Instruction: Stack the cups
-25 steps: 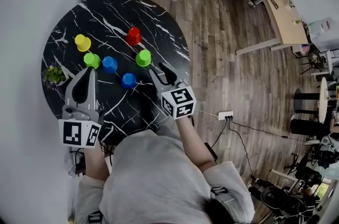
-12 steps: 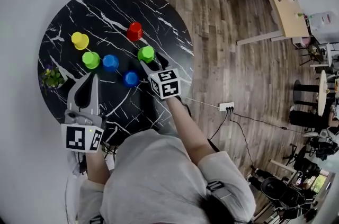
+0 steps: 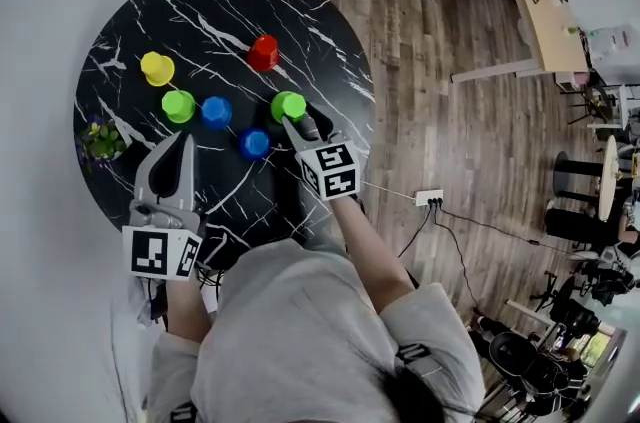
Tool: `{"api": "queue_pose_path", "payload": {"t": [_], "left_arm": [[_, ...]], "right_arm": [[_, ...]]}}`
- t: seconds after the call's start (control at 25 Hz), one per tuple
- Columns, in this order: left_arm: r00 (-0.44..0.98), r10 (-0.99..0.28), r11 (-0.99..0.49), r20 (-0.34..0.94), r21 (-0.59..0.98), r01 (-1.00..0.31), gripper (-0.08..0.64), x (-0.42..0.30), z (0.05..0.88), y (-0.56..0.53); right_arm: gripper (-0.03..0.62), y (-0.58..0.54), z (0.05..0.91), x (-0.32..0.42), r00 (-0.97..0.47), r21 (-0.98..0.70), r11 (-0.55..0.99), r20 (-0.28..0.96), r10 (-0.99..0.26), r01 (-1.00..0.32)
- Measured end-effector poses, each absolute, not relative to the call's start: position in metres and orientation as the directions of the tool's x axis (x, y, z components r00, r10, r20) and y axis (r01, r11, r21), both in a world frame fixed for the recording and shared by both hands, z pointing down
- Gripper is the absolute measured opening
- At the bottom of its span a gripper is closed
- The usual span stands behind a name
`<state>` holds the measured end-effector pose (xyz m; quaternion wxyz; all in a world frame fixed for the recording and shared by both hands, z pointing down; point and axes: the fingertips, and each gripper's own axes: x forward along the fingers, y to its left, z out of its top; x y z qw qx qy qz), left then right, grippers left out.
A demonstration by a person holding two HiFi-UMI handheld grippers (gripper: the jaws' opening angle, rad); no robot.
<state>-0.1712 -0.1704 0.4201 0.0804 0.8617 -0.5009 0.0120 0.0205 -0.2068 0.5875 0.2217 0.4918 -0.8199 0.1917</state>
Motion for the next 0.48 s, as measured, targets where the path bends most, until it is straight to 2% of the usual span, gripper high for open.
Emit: {"api": "queue_pose_path", "payload": {"t": [0.48], "left_arm": [[0.497,-0.852,-0.48,0.167,0.131,-0.867,0.06,-0.17,0.458,-0.177]], "right_arm": [[0.206,-0.138,0.611,0.018,-0.414,-0.053,0.496,0.63,-0.657,-0.867]]}}
